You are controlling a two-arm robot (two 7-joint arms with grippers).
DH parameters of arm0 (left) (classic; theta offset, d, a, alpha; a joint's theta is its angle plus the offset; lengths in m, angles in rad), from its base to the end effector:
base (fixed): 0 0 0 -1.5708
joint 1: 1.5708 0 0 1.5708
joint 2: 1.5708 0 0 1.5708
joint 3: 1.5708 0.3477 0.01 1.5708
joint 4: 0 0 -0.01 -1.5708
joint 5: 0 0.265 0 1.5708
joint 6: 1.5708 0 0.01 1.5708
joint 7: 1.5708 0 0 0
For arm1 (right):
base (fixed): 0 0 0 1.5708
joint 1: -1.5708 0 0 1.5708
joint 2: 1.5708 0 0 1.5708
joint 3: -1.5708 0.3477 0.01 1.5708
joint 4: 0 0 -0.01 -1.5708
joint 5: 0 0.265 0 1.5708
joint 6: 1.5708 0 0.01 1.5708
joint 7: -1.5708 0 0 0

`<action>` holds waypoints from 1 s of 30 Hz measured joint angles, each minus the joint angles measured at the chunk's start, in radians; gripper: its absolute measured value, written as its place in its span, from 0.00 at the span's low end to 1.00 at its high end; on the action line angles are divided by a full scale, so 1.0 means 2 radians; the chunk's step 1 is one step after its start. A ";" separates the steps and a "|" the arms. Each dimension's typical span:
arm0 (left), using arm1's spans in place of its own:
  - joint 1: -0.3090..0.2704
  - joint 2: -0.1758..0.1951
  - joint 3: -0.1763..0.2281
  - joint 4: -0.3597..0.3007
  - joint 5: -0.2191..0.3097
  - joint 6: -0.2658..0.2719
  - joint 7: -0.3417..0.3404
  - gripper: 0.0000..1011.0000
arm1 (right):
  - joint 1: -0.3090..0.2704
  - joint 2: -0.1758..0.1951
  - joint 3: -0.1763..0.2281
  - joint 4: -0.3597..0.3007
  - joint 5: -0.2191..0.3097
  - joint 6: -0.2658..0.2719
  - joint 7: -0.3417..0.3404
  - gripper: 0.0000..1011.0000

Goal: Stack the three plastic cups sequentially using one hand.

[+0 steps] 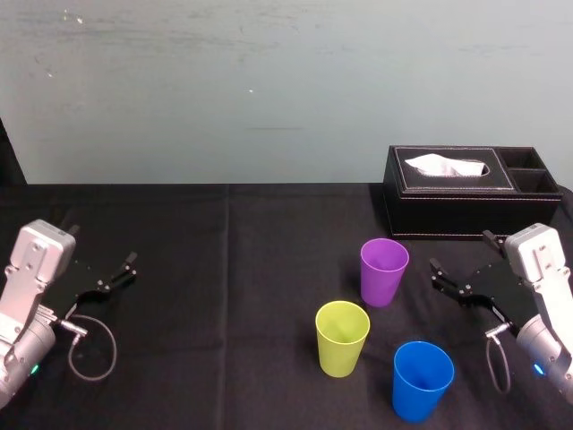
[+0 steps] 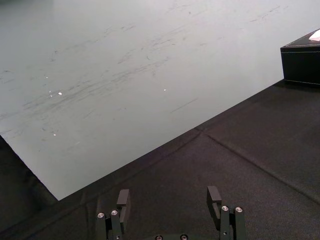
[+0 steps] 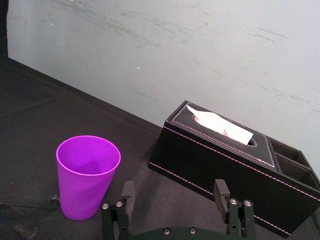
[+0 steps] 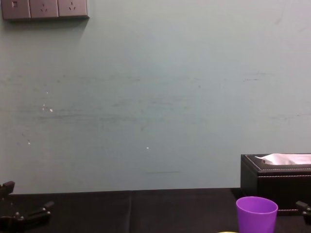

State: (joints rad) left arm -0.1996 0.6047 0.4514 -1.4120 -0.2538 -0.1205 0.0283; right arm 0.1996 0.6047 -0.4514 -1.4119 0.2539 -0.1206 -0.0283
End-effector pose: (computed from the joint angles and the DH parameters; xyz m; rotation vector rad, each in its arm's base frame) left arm 0.3261 0.1271 -0.3404 0.3045 -0.2852 1.2480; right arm 0.3261 -0.1271 -0.3404 -0.3044 -0.2851 -1.2480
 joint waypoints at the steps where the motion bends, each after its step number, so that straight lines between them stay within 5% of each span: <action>1: 0.000 0.000 0.000 0.000 0.000 0.000 0.000 0.99 | 0.000 0.000 0.000 0.000 0.000 0.000 0.000 0.99; 30: 0.000 0.000 0.000 0.000 0.000 0.000 0.000 0.99 | 0.000 0.000 0.000 0.000 0.000 0.000 0.000 0.99</action>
State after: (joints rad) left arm -0.1995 0.6047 0.4514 -1.4119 -0.2539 -0.1205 0.0283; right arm 0.1996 0.6047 -0.4514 -1.4120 0.2539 -0.1205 -0.0283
